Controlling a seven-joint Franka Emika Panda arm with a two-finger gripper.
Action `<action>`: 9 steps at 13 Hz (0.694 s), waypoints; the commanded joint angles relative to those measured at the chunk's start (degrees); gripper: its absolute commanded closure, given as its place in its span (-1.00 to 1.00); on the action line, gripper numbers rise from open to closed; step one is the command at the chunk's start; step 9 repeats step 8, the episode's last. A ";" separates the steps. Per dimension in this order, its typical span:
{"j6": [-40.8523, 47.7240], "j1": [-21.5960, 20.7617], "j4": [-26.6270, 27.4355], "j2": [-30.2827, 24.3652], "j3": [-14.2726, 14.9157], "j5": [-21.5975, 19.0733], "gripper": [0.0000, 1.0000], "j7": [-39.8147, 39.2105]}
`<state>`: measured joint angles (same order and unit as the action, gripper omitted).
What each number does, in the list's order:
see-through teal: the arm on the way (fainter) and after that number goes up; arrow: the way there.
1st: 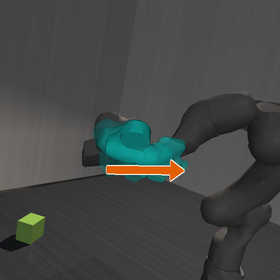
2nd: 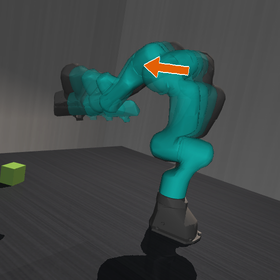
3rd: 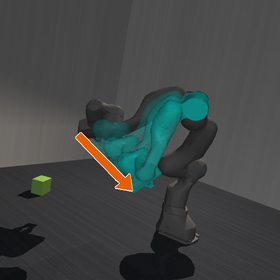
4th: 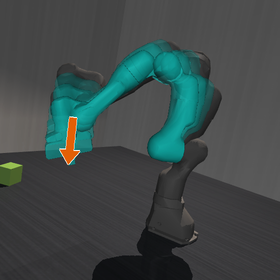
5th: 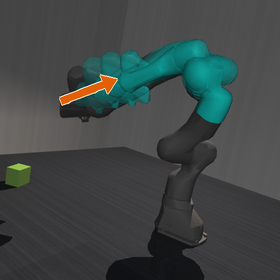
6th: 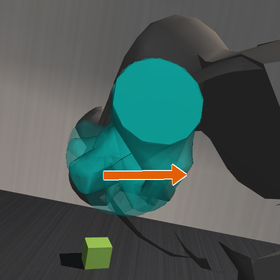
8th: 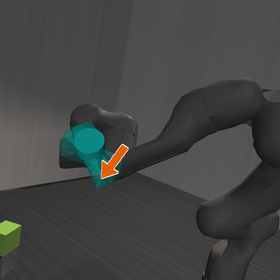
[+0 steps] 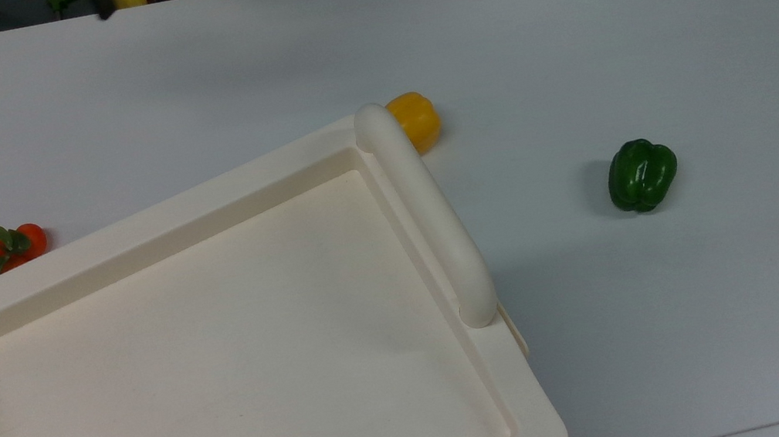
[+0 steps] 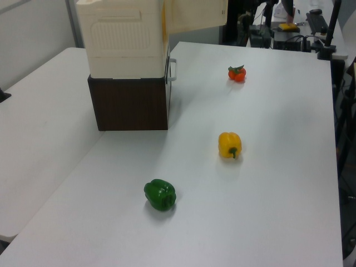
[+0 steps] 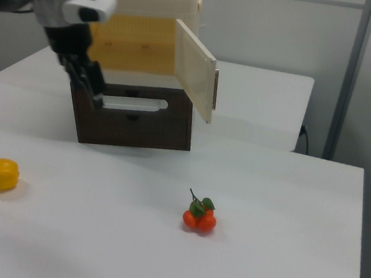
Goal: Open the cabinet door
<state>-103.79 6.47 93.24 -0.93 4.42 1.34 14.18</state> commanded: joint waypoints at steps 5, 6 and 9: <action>2.20 -1.55 2.73 -0.66 -4.95 -6.70 -1.00 -20.24; 2.28 -1.46 2.74 -0.48 -4.95 -6.10 -1.00 -20.42; 1.84 -1.64 2.82 -0.22 -4.95 -6.00 -1.00 -20.42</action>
